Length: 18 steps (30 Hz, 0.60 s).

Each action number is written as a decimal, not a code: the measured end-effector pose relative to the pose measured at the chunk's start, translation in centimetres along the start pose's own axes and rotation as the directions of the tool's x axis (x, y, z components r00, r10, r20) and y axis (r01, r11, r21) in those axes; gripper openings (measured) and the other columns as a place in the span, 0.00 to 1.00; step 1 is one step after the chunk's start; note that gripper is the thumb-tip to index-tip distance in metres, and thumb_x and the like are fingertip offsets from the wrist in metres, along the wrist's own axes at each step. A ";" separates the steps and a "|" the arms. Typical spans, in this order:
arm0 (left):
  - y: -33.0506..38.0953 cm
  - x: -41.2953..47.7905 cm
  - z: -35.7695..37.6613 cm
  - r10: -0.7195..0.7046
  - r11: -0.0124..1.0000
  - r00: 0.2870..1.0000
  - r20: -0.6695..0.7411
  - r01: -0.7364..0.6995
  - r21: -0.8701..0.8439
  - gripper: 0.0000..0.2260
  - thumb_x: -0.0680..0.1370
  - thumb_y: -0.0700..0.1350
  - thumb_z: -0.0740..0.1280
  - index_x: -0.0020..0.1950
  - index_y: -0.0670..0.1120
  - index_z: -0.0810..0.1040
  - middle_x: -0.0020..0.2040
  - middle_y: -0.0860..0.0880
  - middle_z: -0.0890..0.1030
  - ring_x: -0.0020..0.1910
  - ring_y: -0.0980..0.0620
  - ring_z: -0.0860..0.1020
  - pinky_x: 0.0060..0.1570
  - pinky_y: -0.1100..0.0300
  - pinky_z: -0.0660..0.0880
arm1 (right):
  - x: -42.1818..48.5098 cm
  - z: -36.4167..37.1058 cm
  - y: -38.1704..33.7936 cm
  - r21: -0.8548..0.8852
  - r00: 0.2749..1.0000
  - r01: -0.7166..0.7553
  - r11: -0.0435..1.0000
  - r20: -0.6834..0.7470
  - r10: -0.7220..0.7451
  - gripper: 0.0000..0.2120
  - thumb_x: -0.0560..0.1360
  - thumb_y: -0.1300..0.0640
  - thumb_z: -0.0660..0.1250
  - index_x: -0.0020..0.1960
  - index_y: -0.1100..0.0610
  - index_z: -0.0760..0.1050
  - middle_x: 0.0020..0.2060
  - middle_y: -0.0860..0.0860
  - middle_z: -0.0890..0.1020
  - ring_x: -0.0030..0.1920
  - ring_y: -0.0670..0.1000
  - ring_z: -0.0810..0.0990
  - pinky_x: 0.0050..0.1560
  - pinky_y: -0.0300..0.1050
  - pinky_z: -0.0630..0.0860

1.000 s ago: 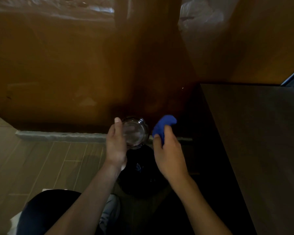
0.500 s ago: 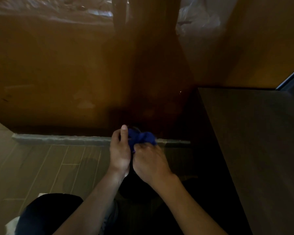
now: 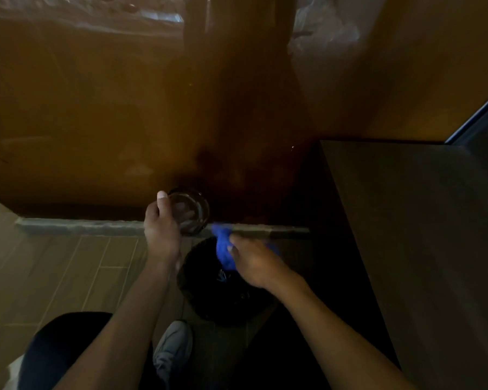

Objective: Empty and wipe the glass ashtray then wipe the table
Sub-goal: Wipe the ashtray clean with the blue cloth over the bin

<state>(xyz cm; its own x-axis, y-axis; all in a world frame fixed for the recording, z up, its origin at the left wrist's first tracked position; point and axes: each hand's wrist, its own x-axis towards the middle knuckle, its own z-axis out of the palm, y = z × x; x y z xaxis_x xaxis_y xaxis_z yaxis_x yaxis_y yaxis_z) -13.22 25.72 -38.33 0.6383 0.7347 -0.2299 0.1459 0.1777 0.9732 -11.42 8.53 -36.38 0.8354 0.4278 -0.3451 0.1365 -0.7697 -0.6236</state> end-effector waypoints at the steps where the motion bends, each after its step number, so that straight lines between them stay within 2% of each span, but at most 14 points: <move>1: -0.2 -0.1 0.1 0.004 1.000 0.999 0.037 -0.004 0.005 0.20 0.87 0.60 0.55 0.64 0.47 0.77 0.54 0.50 0.83 0.53 0.54 0.82 0.46 0.60 0.76 | 0.2 0.5 0.4 0.019 1.000 -0.025 0.999 0.009 0.025 0.16 0.87 0.52 0.51 0.71 0.51 0.69 0.57 0.55 0.82 0.53 0.55 0.82 0.53 0.53 0.78; 3: -0.8 -0.1 0.2 -0.006 1.000 0.997 0.073 0.005 0.012 0.21 0.87 0.60 0.56 0.64 0.47 0.79 0.54 0.49 0.84 0.53 0.54 0.83 0.44 0.61 0.78 | 0.9 -0.1 0.9 0.086 0.998 -0.048 0.995 -0.026 0.051 0.16 0.86 0.52 0.52 0.72 0.47 0.69 0.59 0.53 0.81 0.54 0.54 0.82 0.50 0.48 0.75; 4: -0.9 -0.1 0.1 -0.008 1.000 0.998 0.068 0.008 0.001 0.20 0.87 0.59 0.56 0.64 0.46 0.79 0.53 0.49 0.84 0.50 0.56 0.84 0.42 0.63 0.78 | 1.2 -0.4 0.8 0.069 0.999 -0.041 0.997 -0.006 0.041 0.16 0.86 0.53 0.53 0.71 0.47 0.70 0.59 0.52 0.81 0.55 0.53 0.81 0.51 0.47 0.73; 6: -0.9 -0.2 0.3 0.012 1.000 0.996 0.091 -0.014 0.019 0.21 0.87 0.58 0.56 0.64 0.44 0.79 0.52 0.49 0.84 0.44 0.62 0.85 0.39 0.67 0.79 | 1.3 -0.8 1.1 0.164 0.998 -0.061 0.985 0.001 0.061 0.14 0.86 0.53 0.55 0.68 0.48 0.73 0.56 0.49 0.81 0.54 0.49 0.79 0.56 0.48 0.74; 9: 0.3 -0.5 0.2 0.021 1.000 0.994 0.107 -0.019 -0.018 0.21 0.87 0.58 0.56 0.64 0.44 0.79 0.54 0.47 0.86 0.47 0.60 0.86 0.52 0.56 0.83 | 1.3 0.3 0.9 0.079 0.995 -0.039 0.996 0.096 0.032 0.12 0.86 0.52 0.55 0.64 0.50 0.73 0.52 0.49 0.80 0.51 0.49 0.79 0.63 0.54 0.75; 10: 0.8 -0.9 0.2 0.014 1.000 0.992 0.127 -0.011 -0.025 0.22 0.87 0.59 0.57 0.64 0.44 0.80 0.54 0.46 0.87 0.49 0.56 0.87 0.56 0.52 0.82 | 1.0 0.6 0.9 0.101 0.994 -0.067 0.993 0.089 0.058 0.15 0.86 0.51 0.54 0.69 0.51 0.72 0.56 0.52 0.80 0.54 0.50 0.79 0.62 0.54 0.75; 12: 2.2 -1.9 0.8 -0.009 0.999 0.983 0.183 0.015 -0.035 0.24 0.87 0.61 0.56 0.64 0.44 0.81 0.52 0.47 0.89 0.50 0.53 0.88 0.53 0.52 0.82 | 0.7 0.6 0.4 0.170 0.993 -0.108 0.980 0.070 0.097 0.19 0.86 0.51 0.53 0.75 0.49 0.68 0.64 0.54 0.79 0.60 0.54 0.79 0.61 0.52 0.73; 14: 3.8 -3.0 2.2 -0.037 0.999 0.970 0.242 0.042 -0.015 0.24 0.86 0.62 0.57 0.63 0.45 0.82 0.50 0.49 0.89 0.48 0.52 0.88 0.47 0.53 0.83 | -0.1 0.7 -0.2 0.163 0.996 -0.074 0.984 0.070 0.064 0.21 0.86 0.51 0.52 0.77 0.51 0.67 0.72 0.56 0.75 0.70 0.57 0.74 0.69 0.51 0.69; 15: 4.5 -3.6 3.3 -0.061 0.998 0.957 0.283 0.063 0.004 0.24 0.86 0.63 0.57 0.64 0.46 0.81 0.52 0.48 0.89 0.50 0.51 0.88 0.49 0.51 0.84 | -0.6 0.6 -0.5 0.197 0.996 -0.087 0.977 0.037 0.081 0.21 0.85 0.50 0.52 0.76 0.50 0.67 0.73 0.55 0.74 0.72 0.56 0.73 0.71 0.51 0.67; 18: 6.4 -5.3 7.3 -0.128 0.990 0.907 0.401 0.095 0.100 0.25 0.85 0.64 0.55 0.65 0.47 0.81 0.54 0.47 0.89 0.56 0.48 0.85 0.59 0.48 0.79 | -1.5 0.2 -1.4 0.347 0.995 -0.068 0.935 -0.045 0.088 0.16 0.85 0.49 0.53 0.68 0.47 0.74 0.63 0.52 0.81 0.62 0.53 0.79 0.67 0.55 0.73</move>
<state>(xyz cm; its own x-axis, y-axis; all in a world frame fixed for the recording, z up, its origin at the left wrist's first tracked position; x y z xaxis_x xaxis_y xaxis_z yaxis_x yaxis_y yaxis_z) -10.14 18.18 -30.83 0.8635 0.3810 -0.3305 0.2812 0.1805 0.9425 -12.96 9.08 -35.19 0.8672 0.3364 -0.3672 -0.1135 -0.5845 -0.8034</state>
